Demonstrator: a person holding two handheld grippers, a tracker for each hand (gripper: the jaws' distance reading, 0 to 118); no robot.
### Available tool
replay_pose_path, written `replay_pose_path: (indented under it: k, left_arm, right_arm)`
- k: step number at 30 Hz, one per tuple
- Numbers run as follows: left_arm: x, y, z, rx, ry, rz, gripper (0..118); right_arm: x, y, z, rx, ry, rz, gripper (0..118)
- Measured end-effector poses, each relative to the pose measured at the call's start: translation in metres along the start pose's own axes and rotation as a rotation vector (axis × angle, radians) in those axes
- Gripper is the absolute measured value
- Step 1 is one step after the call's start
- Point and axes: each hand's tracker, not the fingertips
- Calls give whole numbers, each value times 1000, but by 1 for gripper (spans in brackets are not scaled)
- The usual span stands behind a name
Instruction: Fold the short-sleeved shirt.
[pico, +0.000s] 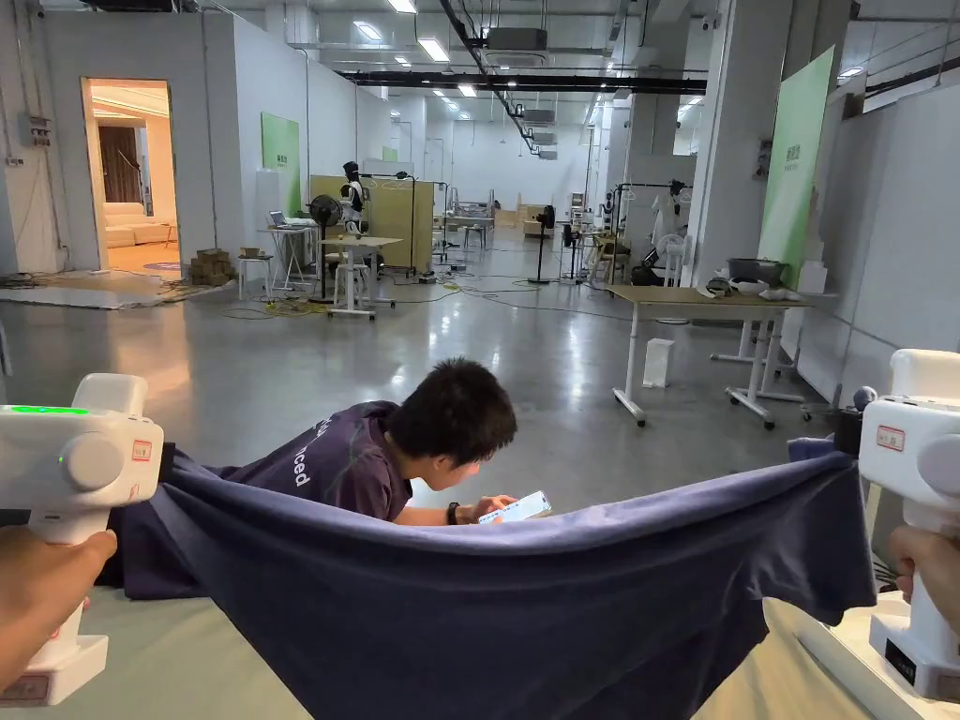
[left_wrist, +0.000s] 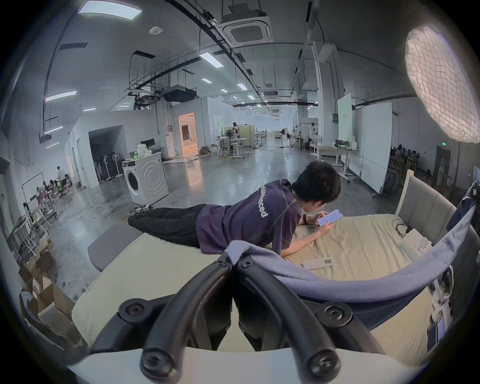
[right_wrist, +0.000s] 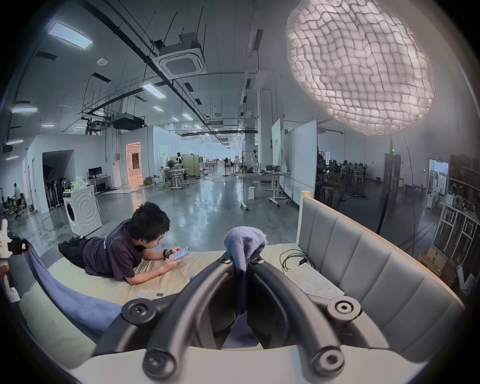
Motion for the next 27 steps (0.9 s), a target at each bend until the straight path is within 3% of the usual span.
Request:
replay_pose_path:
  k: [7, 12, 20, 27]
  left_arm:
    - [15, 25, -21, 36, -13, -17, 3]
    - [21, 2, -32, 16, -29, -16, 3]
    - [19, -116, -28, -98, -80, 36, 3]
    - [18, -228, 13, -217, -120, 51, 3]
  right_arm:
    - [-6, 10, -24, 49, -16, 22, 4]
    - [-7, -20, -24, 21, -21, 43, 4]
    - [-6, -142, 16, -121, -38, 92, 4]
    - [3, -257, 67, -279, -41, 130, 4]
